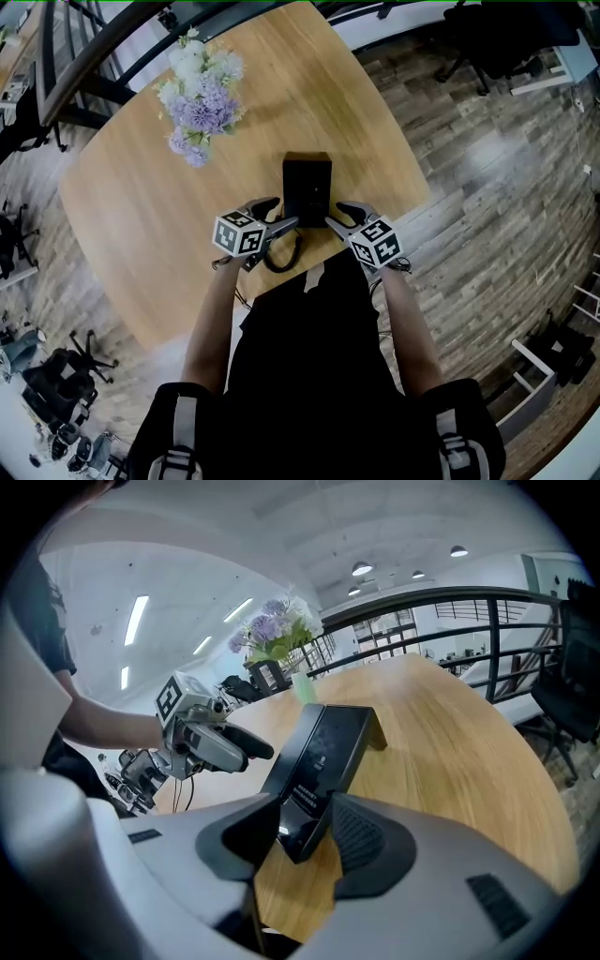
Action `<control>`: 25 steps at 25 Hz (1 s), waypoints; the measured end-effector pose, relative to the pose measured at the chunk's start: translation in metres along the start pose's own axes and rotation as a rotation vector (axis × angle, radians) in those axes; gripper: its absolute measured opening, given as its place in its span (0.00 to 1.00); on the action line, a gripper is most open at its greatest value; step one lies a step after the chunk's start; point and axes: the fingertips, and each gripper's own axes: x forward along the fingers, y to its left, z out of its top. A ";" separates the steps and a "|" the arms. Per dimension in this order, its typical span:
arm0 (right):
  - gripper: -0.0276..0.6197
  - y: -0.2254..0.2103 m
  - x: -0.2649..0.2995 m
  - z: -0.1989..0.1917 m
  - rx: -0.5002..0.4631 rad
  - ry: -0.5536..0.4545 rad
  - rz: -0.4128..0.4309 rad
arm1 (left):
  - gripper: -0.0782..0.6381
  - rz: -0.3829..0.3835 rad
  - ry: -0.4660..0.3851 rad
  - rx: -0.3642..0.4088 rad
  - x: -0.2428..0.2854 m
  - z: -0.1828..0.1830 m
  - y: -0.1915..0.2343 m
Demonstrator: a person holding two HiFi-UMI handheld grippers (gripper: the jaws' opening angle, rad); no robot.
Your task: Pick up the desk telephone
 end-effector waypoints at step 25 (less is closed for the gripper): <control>0.32 -0.021 0.040 -0.005 0.126 0.025 0.092 | 0.54 -0.029 0.093 -0.030 0.052 -0.005 0.022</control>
